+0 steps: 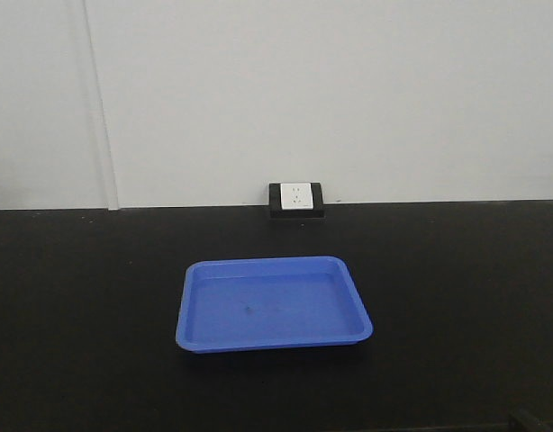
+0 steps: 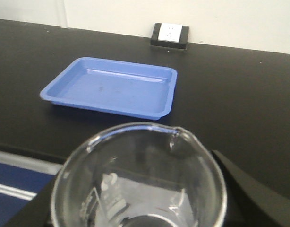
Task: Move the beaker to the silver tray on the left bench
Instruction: 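Drive the base to the bench with the silver tray, holding the beaker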
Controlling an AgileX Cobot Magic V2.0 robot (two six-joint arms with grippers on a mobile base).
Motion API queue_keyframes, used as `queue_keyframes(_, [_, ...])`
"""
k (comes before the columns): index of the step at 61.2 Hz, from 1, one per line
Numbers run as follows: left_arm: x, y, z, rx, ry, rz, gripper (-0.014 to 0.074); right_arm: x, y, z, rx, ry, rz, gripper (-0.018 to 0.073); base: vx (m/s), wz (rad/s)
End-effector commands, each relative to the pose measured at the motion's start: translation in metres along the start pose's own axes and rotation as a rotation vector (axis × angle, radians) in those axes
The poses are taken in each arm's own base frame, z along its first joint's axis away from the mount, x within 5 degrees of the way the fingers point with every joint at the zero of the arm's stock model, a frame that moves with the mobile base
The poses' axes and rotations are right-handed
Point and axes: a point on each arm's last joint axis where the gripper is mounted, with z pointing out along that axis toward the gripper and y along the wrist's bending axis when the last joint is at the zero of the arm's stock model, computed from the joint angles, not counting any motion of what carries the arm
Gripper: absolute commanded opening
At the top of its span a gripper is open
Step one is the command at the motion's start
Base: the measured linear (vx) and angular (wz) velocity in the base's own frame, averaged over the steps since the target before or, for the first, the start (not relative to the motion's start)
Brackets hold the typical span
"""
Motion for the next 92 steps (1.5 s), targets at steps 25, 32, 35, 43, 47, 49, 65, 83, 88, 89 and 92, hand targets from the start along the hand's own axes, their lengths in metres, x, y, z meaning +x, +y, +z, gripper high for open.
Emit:
queue_keyframes(25, [-0.0008,-0.0007,0.0015,0.006,-0.063,-0.003,0.0001,-0.0154,0.0028,-0.0036,-0.033,-0.089,-0.016,-0.0011,-0.29,0.18])
queue_keyframes(32, [-0.0008,-0.0007,0.0015,0.006,-0.063,-0.003,0.0001,-0.0154,0.0028,-0.0036,-0.033,-0.089,-0.016,-0.0011,-0.31,0.25])
queue_keyframes(35, [-0.0008,-0.0007,0.0015,0.006,-0.063,-0.003,0.0001,-0.0154,0.0028,-0.0036,-0.033,-0.089,-0.016,-0.0011,-0.32,0.31])
queue_keyframes(43, [-0.0008,-0.0007,0.0015,0.006,-0.063,-0.003,0.0001,-0.0154,0.0028,-0.0036,-0.033,-0.089,-0.016,-0.0011,-0.32,0.37])
queue_keyframes(47, [-0.0008,-0.0007,0.0015,0.006,-0.063,-0.003,0.0001,-0.0154,0.0028,-0.0036,-0.033,-0.089,-0.016,-0.0011,-0.33,0.44])
queue_keyframes(49, [-0.0008,-0.0007,0.0015,0.006,-0.063,-0.003,0.0001,-0.0154,0.0028,-0.0036,-0.033,-0.089,-0.016,-0.0011,-0.33,0.47])
queue_keyframes(65, [-0.0008,-0.0007,0.0015,0.006,-0.063,-0.003,0.0001,-0.0154,0.0028,-0.0036,-0.033,-0.089,-0.016,-0.0011,-0.32,0.56])
queue_keyframes(83, [-0.0008,-0.0007,0.0015,0.006,-0.063,-0.003,0.0001,-0.0153,0.0028,-0.0036,-0.033,-0.089,-0.016,-0.0011,-0.29,0.63])
queue_keyframes(88, [-0.0008,-0.0007,0.0015,0.006,-0.063,-0.003,0.0001,-0.0153,0.0028,-0.0036,-0.033,-0.089,-0.016,-0.0011,-0.27,0.6])
queue_keyframes(89, [-0.0008,-0.0007,0.0015,0.006,-0.063,-0.003,0.0001,-0.0153,0.0028,-0.0036,-0.033,-0.089,-0.016,-0.0011,-0.26,0.59])
queue_keyframes(92, [-0.0008,-0.0007,0.0015,0.006,-0.063,-0.003,0.0001,-0.0153,0.0028,-0.0036,-0.033,-0.089,-0.016,-0.0011,-0.25,0.58])
